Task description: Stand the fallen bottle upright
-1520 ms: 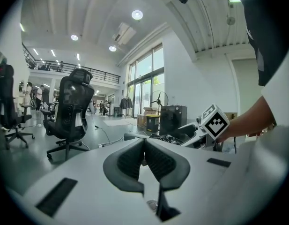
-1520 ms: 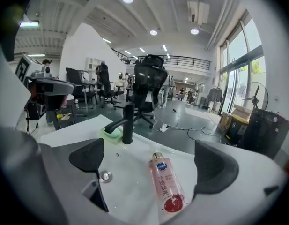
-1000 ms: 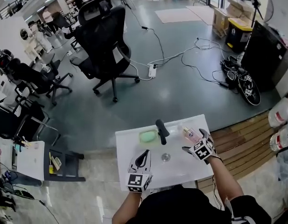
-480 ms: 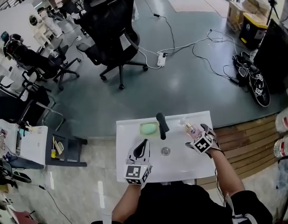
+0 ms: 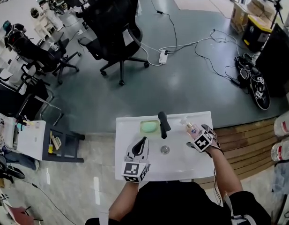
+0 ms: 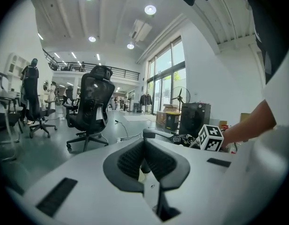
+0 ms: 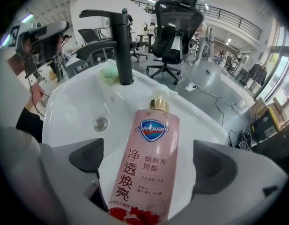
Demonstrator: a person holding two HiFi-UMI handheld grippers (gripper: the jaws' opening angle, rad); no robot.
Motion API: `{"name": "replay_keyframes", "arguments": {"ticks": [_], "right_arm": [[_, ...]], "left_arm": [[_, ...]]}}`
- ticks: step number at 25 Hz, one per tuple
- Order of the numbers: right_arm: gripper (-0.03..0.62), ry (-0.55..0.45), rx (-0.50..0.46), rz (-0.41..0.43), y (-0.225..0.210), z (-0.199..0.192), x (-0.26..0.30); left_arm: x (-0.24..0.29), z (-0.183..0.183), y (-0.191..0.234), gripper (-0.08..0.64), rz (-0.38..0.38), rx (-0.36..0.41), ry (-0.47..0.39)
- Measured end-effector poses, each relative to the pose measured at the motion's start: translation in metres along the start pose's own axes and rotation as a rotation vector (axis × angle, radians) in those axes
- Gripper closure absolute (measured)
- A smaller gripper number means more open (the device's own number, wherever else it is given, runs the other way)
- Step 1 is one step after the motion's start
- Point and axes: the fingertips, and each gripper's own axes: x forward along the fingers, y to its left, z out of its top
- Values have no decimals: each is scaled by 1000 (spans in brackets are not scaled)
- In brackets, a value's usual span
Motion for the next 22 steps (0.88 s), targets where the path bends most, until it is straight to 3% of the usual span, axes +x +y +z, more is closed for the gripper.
{"name": "replay_keyframes", "arguments": {"ticks": [8, 16, 22], "right_arm": [[7, 56, -4, -2, 1, -6, 11], [221, 111, -9, -75, -6, -8, 12], [250, 120, 24, -107, -7, -6, 9]], "left_arm": [[-5, -13, 11, 541, 11, -26, 23], [-8, -9, 16, 541, 1, -40, 9], [-11, -6, 19, 541, -8, -34, 6]]}}
